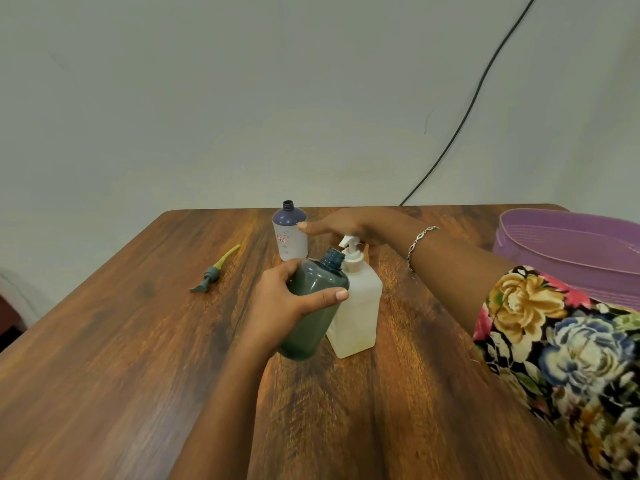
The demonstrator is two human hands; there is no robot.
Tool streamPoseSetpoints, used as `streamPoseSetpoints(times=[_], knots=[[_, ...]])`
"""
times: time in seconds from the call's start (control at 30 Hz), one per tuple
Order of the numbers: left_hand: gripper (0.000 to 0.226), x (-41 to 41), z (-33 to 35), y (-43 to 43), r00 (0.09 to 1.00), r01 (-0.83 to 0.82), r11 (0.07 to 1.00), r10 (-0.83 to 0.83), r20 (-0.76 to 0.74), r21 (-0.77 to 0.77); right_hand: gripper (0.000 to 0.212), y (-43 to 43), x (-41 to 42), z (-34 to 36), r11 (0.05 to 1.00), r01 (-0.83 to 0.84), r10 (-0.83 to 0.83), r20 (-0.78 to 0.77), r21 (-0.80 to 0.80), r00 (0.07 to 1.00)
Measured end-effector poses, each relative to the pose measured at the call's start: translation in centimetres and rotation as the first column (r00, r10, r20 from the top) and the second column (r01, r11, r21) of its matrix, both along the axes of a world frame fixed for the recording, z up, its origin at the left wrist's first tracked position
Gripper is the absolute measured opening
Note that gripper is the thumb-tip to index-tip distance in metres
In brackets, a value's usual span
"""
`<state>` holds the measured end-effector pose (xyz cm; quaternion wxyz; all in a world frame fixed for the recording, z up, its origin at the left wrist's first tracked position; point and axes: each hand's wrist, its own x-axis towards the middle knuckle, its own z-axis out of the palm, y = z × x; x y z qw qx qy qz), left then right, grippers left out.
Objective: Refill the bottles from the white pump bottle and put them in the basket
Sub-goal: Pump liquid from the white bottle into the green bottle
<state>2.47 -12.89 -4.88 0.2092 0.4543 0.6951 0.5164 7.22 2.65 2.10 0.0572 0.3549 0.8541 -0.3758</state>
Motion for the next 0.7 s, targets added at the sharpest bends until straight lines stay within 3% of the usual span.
streamPoseSetpoints(times=[0.17, 0.3, 0.7], knots=[[0.077, 0.1, 0.4, 0.2, 1.0, 0.003, 1.0, -0.003, 0.009, 0.006, 0.07, 0.3, -0.4, -0.2, 1.0, 0.023, -0.023, 0.006, -0.006, 1.0], [0.067, 0.4, 0.2, 0.2, 0.999, 0.015, 1.0, -0.015, 0.037, 0.002, 0.067, 0.6, -0.9, -1.5, 0.997, 0.005, -0.009, 0.061, 0.078, 0.998], [0.08, 0.1, 0.4, 0.0, 1.0, 0.015, 1.0, -0.015, 0.013, 0.011, 0.072, 0.5, -0.5, -0.3, 1.0, 0.018, -0.018, 0.018, 0.019, 1.0]])
